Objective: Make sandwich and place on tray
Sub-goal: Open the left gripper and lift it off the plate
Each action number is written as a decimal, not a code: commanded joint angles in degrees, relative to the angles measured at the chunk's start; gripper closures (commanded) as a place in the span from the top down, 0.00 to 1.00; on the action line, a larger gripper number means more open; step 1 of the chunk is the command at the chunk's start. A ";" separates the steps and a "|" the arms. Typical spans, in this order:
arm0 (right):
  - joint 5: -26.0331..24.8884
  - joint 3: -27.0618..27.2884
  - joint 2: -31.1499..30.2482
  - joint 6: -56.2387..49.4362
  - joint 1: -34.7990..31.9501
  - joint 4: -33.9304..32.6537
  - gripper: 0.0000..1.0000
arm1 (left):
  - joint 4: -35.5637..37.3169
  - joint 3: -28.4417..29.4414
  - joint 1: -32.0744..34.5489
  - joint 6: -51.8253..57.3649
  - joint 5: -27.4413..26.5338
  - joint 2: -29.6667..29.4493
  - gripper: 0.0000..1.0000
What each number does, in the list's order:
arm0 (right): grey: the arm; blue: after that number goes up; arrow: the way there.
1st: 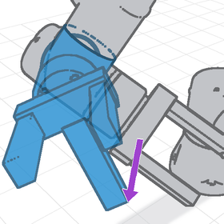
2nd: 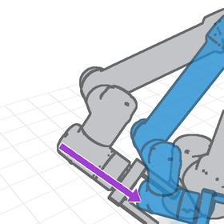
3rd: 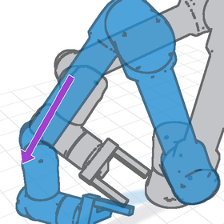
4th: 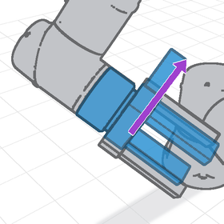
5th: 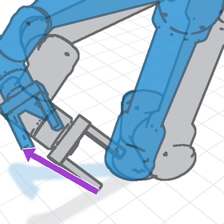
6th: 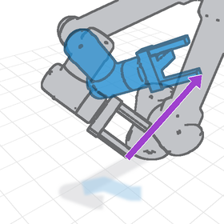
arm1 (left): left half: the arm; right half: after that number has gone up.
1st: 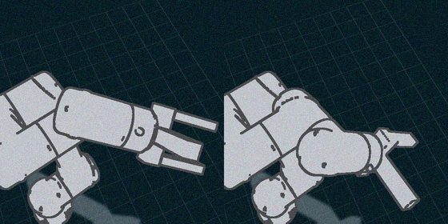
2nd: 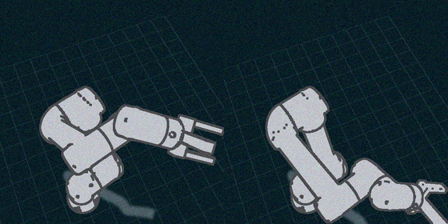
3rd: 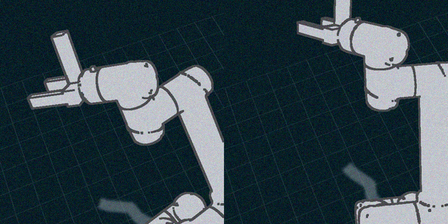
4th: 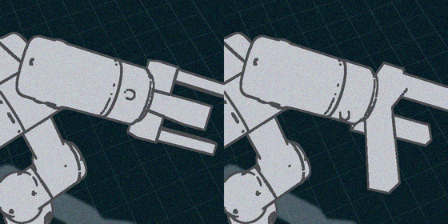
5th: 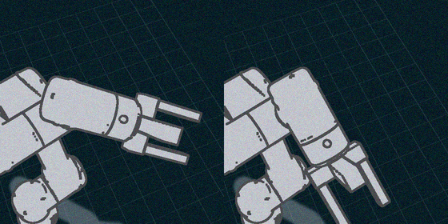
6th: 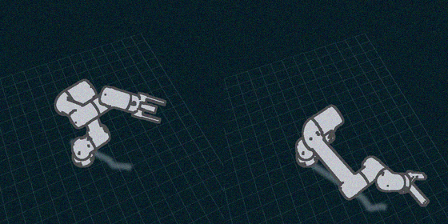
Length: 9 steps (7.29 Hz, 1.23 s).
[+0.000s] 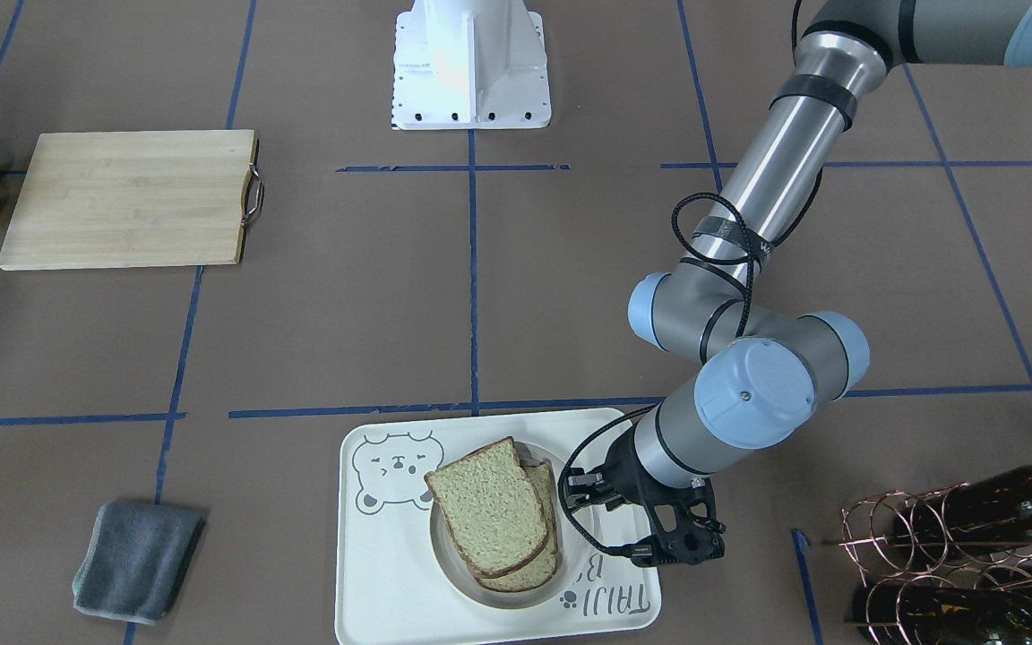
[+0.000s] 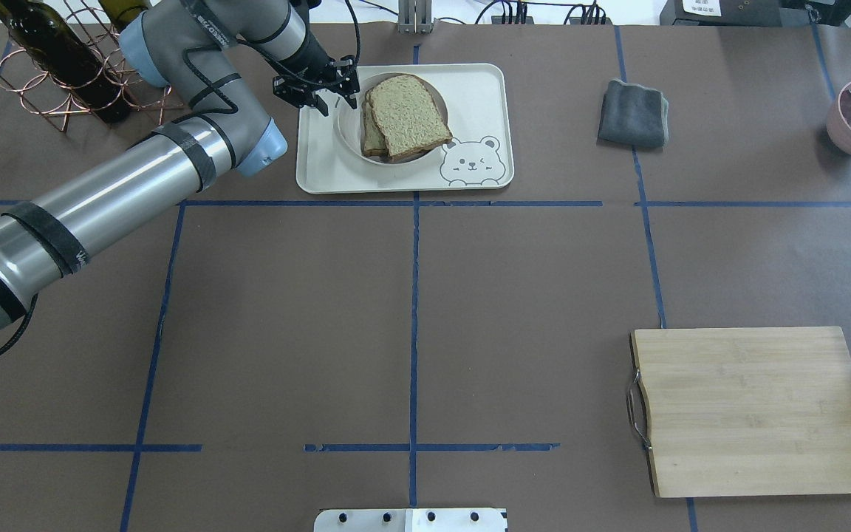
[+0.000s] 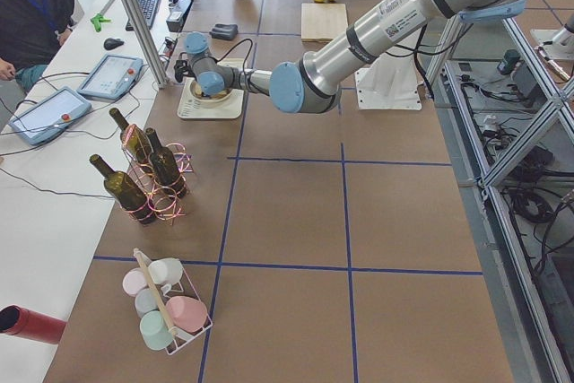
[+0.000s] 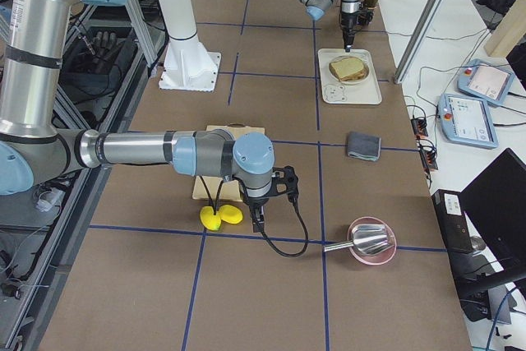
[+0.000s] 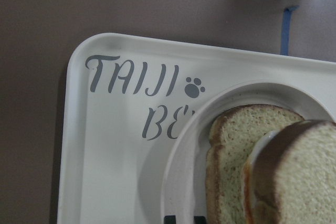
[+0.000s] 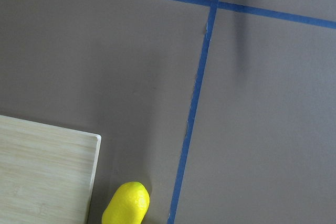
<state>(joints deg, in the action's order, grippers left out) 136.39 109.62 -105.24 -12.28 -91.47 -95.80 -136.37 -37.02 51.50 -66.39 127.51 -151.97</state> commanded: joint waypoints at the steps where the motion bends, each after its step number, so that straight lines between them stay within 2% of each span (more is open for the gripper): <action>1: -0.07 0.15 0.20 0.06 0.06 0.00 1.00 | 0.40 -1.21 0.09 0.38 -0.07 -0.09 1.00; 2: -0.07 0.07 0.29 0.15 0.06 0.00 1.00 | 1.01 -3.57 0.61 0.65 0.02 0.09 1.00; 3: -0.07 0.07 0.29 0.15 0.06 0.00 1.00 | 6.67 -7.94 1.05 1.87 0.11 0.26 1.00; 4: -0.07 0.07 0.29 0.15 0.06 0.00 1.00 | 14.13 -14.77 1.66 4.75 0.02 2.09 1.00; 6: -0.07 -0.11 0.38 0.15 0.06 0.00 1.00 | 22.42 -31.99 2.63 7.58 0.02 11.30 1.00; 9: -0.24 -0.19 0.29 0.24 0.06 0.00 1.00 | 37.97 -52.74 7.45 25.89 0.02 24.21 1.00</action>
<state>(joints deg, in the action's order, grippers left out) 136.18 109.50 -104.93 -12.11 -91.41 -95.80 -104.38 -81.48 56.62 -48.04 127.53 -133.25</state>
